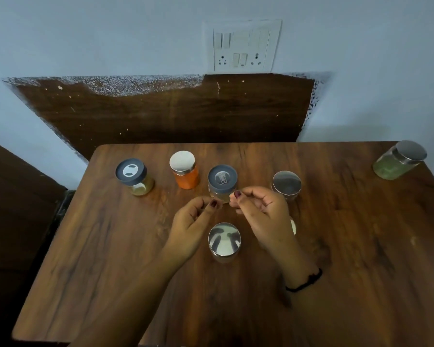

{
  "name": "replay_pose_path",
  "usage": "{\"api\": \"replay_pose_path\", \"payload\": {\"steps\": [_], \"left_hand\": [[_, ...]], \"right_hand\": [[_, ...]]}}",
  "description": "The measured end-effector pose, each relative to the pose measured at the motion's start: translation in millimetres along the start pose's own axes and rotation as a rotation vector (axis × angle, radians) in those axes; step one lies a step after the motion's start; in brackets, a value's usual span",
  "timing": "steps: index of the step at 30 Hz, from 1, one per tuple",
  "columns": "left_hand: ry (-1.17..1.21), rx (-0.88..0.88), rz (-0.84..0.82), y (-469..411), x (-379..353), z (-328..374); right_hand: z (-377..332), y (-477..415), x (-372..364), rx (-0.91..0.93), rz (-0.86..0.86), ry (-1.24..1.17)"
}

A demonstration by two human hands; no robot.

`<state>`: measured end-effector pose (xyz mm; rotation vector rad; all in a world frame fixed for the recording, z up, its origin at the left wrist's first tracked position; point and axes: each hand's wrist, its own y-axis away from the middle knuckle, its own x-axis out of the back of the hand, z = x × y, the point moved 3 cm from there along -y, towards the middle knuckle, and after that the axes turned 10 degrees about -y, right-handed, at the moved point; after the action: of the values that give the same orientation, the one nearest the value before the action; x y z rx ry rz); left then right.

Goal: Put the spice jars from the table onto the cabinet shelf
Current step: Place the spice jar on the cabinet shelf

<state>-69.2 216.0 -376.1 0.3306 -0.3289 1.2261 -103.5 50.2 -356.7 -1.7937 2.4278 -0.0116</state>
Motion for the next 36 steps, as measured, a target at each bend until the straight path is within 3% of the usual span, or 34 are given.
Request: {"api": "replay_pose_path", "payload": {"steps": [6, 12, 17, 29, 33, 36], "left_hand": [[-0.020, 0.040, -0.061, 1.3, -12.1, -17.8], [-0.281, 0.064, -0.202, 5.6, -25.8, -51.0], [-0.501, 0.055, -0.252, 13.9, -36.9, -64.5], [-0.421, 0.092, -0.132, 9.8, -43.8, -81.3], [-0.246, 0.126, -0.140, -4.0, -6.6, -58.7], [0.059, 0.123, -0.212, -12.6, 27.6, -32.5]], "right_hand": [[26.9, 8.2, 3.3, -0.067, -0.021, 0.125], [59.1, 22.0, 3.1, -0.154, -0.220, 0.341], [73.5, 32.5, 3.4, -0.274, -0.222, 0.495], [81.0, 40.8, 11.5, -0.347, -0.155, 0.469], [73.8, 37.3, 15.1, -0.375, -0.090, 0.330], [53.2, 34.3, 10.6, -0.424, -0.152, 0.079]]}}
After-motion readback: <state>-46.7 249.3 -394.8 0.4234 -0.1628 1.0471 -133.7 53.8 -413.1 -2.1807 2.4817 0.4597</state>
